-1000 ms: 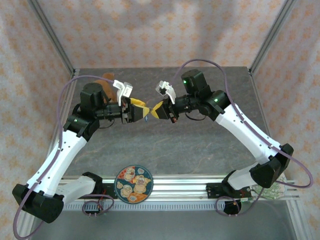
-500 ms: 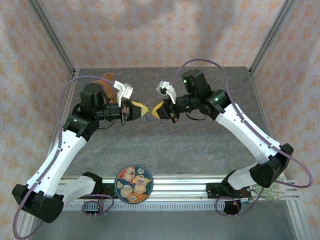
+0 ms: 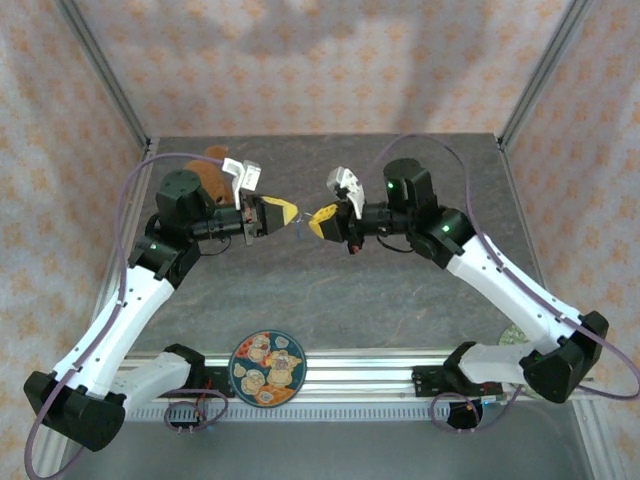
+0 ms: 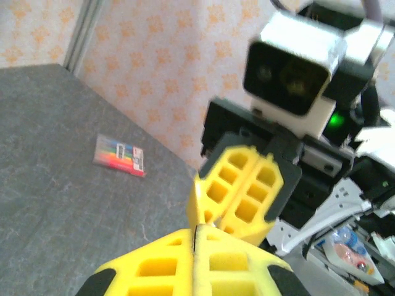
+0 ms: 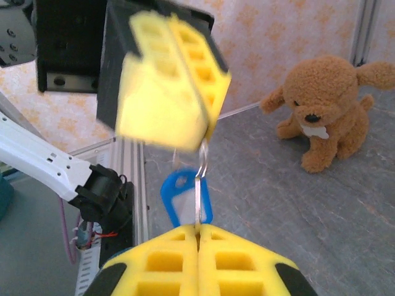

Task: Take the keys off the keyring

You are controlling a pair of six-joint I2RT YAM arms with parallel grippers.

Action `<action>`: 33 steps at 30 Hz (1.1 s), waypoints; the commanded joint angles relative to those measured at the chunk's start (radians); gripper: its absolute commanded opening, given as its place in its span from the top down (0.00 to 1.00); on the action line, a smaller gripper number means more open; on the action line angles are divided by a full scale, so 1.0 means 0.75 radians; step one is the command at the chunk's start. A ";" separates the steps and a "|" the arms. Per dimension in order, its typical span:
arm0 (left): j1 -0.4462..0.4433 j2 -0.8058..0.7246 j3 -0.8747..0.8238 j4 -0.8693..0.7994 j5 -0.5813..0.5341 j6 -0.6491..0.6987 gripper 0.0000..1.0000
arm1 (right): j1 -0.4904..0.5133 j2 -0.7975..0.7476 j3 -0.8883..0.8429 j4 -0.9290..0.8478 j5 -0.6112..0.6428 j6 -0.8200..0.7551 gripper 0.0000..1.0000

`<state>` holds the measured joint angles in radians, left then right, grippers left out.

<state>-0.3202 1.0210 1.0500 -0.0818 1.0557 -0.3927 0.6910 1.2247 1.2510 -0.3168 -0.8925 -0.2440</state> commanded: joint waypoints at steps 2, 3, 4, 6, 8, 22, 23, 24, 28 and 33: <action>0.010 -0.022 -0.019 0.178 -0.051 -0.100 1.00 | 0.011 -0.048 -0.035 0.122 0.049 0.016 1.00; 0.010 -0.021 -0.023 0.194 -0.052 -0.110 1.00 | 0.015 -0.046 -0.032 0.118 0.051 0.016 1.00; 0.010 -0.020 -0.027 0.211 -0.054 -0.119 1.00 | 0.018 -0.047 -0.029 0.114 0.057 0.020 1.00; 0.010 -0.020 -0.030 0.223 -0.057 -0.127 1.00 | 0.015 -0.047 -0.026 0.117 0.074 0.035 1.00; 0.010 -0.021 -0.027 0.213 -0.072 -0.119 1.00 | 0.015 -0.047 -0.020 0.108 0.113 0.056 1.00; 0.010 0.006 -0.101 -0.072 -0.502 0.064 1.00 | -0.028 -0.137 -0.187 0.138 0.391 0.220 1.00; 0.008 0.017 -0.126 -0.077 -0.558 0.062 1.00 | -0.030 -0.145 -0.214 0.146 0.429 0.236 1.00; 0.006 0.026 -0.150 -0.070 -0.598 0.059 1.00 | -0.030 -0.151 -0.240 0.157 0.465 0.247 1.00; -0.006 0.063 -0.312 0.035 -0.806 -0.016 1.00 | -0.060 -0.173 -0.386 0.258 0.565 0.340 1.00; -0.037 0.205 -0.416 0.138 -0.974 -0.127 1.00 | -0.076 -0.175 -0.547 0.406 0.662 0.426 1.00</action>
<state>-0.3302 1.1362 0.7570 -0.0658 0.4587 -0.4343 0.6373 1.1103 0.8738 -0.1230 -0.4793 0.0200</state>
